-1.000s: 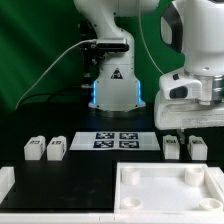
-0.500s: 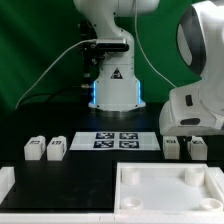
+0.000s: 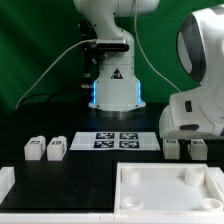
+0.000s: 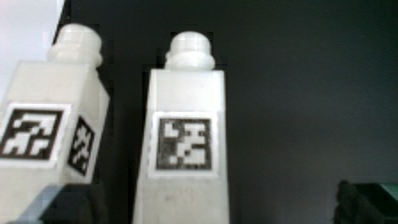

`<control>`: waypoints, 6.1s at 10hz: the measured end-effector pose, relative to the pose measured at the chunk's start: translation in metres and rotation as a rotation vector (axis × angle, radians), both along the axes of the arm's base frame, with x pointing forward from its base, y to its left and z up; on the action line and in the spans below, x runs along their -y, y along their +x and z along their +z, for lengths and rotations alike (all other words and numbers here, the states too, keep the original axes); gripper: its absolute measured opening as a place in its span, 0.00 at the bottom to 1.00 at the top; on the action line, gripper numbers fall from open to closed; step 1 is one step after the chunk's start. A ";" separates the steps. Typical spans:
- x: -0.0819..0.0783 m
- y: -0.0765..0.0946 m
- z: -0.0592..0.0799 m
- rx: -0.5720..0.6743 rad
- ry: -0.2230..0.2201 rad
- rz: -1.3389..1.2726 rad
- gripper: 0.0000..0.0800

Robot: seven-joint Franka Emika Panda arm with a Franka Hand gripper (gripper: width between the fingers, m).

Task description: Assemble one leg

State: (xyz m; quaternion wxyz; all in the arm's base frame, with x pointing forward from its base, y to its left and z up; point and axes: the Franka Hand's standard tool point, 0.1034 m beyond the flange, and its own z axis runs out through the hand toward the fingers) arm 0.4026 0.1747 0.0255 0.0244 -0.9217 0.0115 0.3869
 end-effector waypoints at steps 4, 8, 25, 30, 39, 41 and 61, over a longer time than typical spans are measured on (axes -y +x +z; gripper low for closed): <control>0.000 -0.010 -0.010 -0.018 -0.004 0.003 0.81; 0.000 -0.013 -0.015 -0.031 -0.004 0.002 0.81; 0.023 0.057 0.070 0.216 0.062 0.038 0.36; 0.035 0.090 0.121 0.725 0.056 -0.004 0.36; 0.101 0.194 0.128 1.446 0.047 0.111 0.36; 0.100 0.195 0.124 1.451 0.048 0.112 0.36; 0.058 0.215 0.051 1.442 0.096 0.100 0.37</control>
Offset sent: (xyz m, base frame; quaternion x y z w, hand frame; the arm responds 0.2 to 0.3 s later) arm -0.0048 0.0009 -0.0088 0.0019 -0.0226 0.0354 0.9991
